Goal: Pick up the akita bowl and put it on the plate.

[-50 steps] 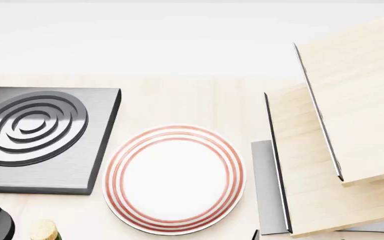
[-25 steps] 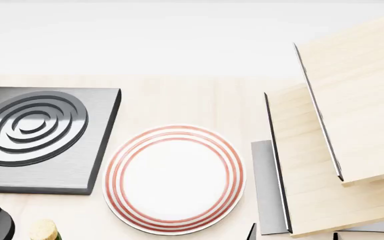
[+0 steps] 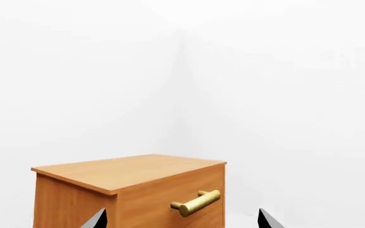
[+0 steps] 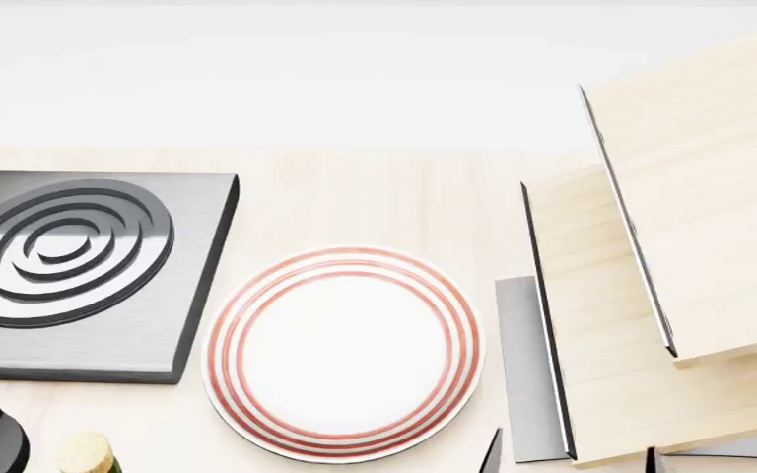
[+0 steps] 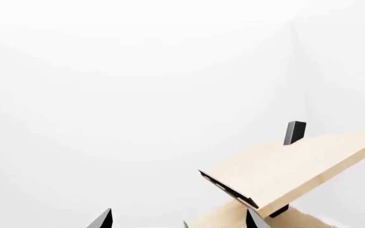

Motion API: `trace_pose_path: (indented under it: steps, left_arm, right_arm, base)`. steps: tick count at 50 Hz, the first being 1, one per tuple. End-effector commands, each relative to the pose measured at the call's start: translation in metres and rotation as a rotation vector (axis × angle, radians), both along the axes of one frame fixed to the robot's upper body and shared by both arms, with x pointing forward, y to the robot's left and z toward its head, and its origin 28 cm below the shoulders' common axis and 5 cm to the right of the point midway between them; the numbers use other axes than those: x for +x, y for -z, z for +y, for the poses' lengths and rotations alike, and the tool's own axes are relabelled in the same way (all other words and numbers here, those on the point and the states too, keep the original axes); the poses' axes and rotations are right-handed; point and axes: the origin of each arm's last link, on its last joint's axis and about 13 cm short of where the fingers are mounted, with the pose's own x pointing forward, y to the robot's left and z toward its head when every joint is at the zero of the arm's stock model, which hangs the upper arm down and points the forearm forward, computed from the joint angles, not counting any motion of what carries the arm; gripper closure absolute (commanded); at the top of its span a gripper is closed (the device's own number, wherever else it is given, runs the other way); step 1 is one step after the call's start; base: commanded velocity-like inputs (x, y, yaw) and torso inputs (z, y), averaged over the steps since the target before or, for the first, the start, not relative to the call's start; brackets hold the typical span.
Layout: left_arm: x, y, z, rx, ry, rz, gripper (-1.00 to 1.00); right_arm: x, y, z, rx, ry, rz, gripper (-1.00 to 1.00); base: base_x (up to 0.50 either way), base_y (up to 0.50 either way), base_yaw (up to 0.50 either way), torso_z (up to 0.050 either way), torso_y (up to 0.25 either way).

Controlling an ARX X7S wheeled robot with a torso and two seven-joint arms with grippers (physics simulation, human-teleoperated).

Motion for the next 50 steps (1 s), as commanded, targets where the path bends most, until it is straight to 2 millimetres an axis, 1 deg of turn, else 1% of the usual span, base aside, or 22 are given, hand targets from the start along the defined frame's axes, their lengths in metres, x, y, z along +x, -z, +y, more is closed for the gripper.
trace_pose_path:
  steps: [1, 4, 6, 13, 17, 23, 26, 28, 31, 37, 41, 44, 47, 50]
  left_arm:
    - [0.006, -0.019, 0.01, 0.001, -0.052, 0.048, -1.0]
    - [0.004, -0.023, 0.011, -0.001, -0.059, 0.06, -1.0]
    - [0.005, -0.025, 0.013, -0.024, -0.059, 0.099, -1.0]
    - [0.009, -0.022, 0.01, -0.048, -0.038, 0.199, -1.0]
    - [0.002, -0.025, 0.005, -0.03, 0.008, 0.241, -1.0]
    - [-0.005, -0.03, 0.006, -0.024, 0.028, 0.284, -1.0]
    - [-0.009, -0.032, 0.005, -0.041, 0.051, 0.331, -1.0]
    - [-0.012, -0.032, 0.004, -0.029, 0.037, 0.342, -1.0]
    - [-0.016, -0.033, 0.002, -0.05, 0.065, 0.406, -1.0]
    - [-0.024, -0.037, -0.001, -0.059, 0.113, 0.427, -1.0]
    - [-0.025, -0.038, -0.002, -0.073, 0.126, 0.458, -1.0]
    - [-0.027, -0.04, -0.001, -0.073, 0.173, 0.486, -1.0]
    - [-0.028, -0.04, 0.0, -0.075, 0.158, 0.513, -1.0]
    - [-0.031, -0.043, 0.002, -0.115, 0.177, 0.541, -1.0]
  right_arm:
    - [0.004, 0.001, 0.0, -0.003, 0.005, 0.012, -1.0]
    - [0.005, 0.001, 0.0, -0.005, 0.007, 0.015, -1.0]
    - [0.006, 0.001, 0.0, -0.004, 0.006, 0.017, -1.0]
    - [0.008, 0.003, 0.0, -0.007, 0.007, 0.025, -1.0]
    - [0.009, 0.004, 0.0, -0.006, 0.01, 0.029, -1.0]
    - [0.01, 0.004, 0.0, -0.005, 0.013, 0.035, -1.0]
    - [0.012, 0.005, 0.0, -0.004, 0.013, 0.039, -1.0]
    - [0.013, 0.006, 0.001, -0.006, 0.013, 0.043, -1.0]
    - [0.012, 0.006, 0.001, -0.006, 0.01, 0.043, -1.0]
    - [0.012, 0.007, 0.001, -0.005, 0.007, 0.047, -1.0]
    - [0.013, 0.007, 0.0, -0.003, 0.008, 0.047, -1.0]
    - [0.013, 0.008, 0.001, -0.006, 0.008, 0.048, -1.0]
    - [0.013, 0.008, 0.001, -0.007, 0.009, 0.051, -1.0]
    - [0.013, 0.008, 0.001, -0.005, 0.01, 0.05, -1.0]
  base:
    - [0.0, 0.0, 0.0, 0.0, 0.0]
    - [0.0, 0.0, 0.0, 0.0, 0.0]
    - [0.0, 0.0, 0.0, 0.0, 0.0]
    - [0.0, 0.0, 0.0, 0.0, 0.0]
    - [0.0, 0.0, 0.0, 0.0, 0.0]
    - [0.0, 0.0, 0.0, 0.0, 0.0]
    - [0.0, 0.0, 0.0, 0.0, 0.0]
    - [0.0, 0.0, 0.0, 0.0, 0.0]
    - [0.0, 0.0, 0.0, 0.0, 0.0]
    - [0.0, 0.0, 0.0, 0.0, 0.0]
    - [0.0, 0.0, 0.0, 0.0, 0.0]
    - [0.0, 0.0, 0.0, 0.0, 0.0]
    - [0.0, 0.0, 0.0, 0.0, 0.0]
    - [0.0, 0.0, 0.0, 0.0, 0.0]
